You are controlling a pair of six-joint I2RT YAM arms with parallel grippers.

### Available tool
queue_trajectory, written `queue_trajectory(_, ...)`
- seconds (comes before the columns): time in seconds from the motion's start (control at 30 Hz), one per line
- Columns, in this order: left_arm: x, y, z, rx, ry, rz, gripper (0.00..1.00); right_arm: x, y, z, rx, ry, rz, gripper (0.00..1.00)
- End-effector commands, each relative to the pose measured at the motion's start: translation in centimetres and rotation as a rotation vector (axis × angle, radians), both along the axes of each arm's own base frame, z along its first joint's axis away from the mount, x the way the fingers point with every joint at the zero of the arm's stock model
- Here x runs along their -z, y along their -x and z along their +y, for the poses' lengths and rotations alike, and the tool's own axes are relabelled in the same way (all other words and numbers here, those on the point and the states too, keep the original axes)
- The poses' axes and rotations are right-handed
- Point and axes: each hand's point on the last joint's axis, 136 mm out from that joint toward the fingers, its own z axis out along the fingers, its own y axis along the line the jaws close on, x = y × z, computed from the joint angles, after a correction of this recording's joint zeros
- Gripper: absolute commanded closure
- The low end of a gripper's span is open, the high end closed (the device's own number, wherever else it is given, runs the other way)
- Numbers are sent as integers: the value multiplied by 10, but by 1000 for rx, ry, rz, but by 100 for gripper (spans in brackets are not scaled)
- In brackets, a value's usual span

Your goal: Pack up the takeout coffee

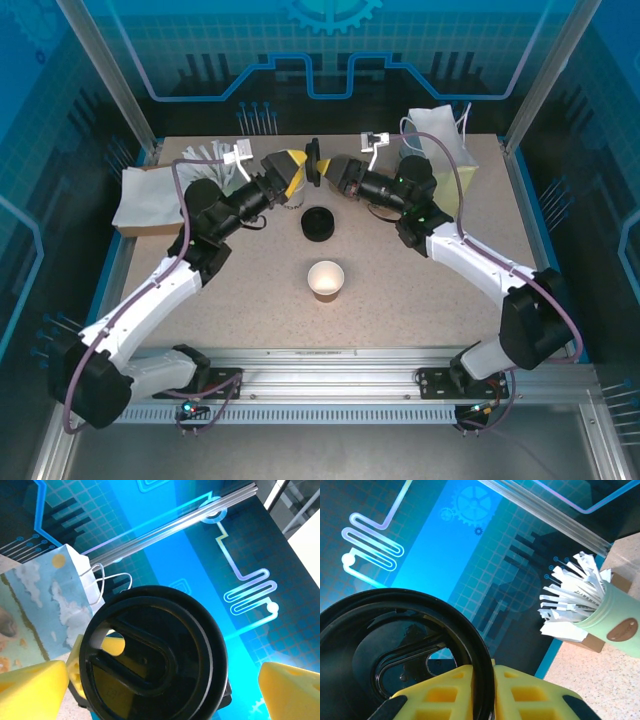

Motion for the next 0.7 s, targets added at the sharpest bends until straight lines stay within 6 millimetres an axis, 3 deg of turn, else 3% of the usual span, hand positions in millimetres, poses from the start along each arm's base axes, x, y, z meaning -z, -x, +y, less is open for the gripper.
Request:
queue_trajectory(0.0,-24,5,-3,44,58,-49,2,-9,8,4,-34,-43,-30,83)
queue_trajectory(0.67,-24,-2,-8,62,94,-35,7,-12,9,14,-71,-59,-27,84)
